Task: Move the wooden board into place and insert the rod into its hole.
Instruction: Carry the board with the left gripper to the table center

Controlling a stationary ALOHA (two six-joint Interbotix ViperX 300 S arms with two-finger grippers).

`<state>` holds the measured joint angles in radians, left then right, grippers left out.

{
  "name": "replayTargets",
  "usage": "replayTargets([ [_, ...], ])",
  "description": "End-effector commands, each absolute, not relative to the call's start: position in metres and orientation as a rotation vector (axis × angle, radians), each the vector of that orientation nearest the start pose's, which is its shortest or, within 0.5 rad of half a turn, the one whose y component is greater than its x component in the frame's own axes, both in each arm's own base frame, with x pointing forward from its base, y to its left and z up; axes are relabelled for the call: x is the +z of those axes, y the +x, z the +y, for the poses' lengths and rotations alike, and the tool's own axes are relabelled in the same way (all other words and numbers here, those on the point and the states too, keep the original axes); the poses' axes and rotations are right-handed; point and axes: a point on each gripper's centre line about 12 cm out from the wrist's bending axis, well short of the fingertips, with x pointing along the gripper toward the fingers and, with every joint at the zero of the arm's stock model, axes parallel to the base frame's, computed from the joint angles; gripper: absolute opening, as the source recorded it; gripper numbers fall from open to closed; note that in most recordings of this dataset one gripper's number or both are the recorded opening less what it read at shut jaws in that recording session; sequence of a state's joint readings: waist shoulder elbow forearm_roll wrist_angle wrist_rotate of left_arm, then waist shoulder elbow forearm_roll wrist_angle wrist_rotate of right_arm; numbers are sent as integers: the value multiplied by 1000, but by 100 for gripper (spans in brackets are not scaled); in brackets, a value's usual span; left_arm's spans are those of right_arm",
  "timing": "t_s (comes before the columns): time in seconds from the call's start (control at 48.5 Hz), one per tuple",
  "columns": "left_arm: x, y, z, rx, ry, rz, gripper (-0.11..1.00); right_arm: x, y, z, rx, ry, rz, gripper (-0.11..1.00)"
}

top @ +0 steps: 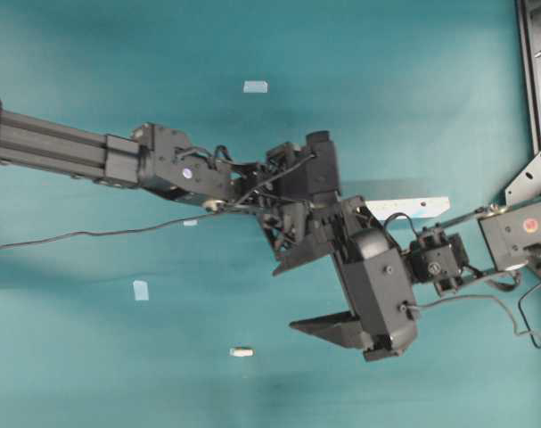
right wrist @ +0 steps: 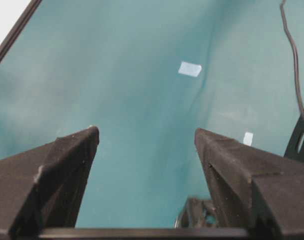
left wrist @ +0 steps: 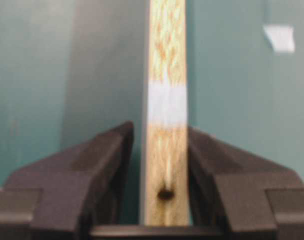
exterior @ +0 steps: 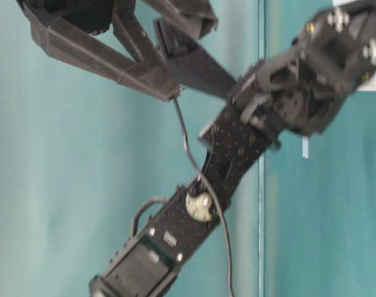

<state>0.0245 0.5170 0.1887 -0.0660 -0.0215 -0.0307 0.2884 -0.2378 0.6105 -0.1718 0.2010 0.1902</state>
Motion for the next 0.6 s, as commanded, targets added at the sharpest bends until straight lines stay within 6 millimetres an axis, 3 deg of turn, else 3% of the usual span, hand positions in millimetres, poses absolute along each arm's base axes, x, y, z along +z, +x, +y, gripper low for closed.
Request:
replayTargets([
  [0.0, 110, 511, 13, 57, -99, 644, 39, 270, 350, 101, 242, -62, 547, 86],
  [0.268, 94, 485, 14, 67, -94, 569, 39, 267, 351, 100, 223, -29, 582, 86],
  [0.577, 81, 469, 15, 70, -76, 499, 39, 268, 355, 100, 190, 32, 628, 86],
])
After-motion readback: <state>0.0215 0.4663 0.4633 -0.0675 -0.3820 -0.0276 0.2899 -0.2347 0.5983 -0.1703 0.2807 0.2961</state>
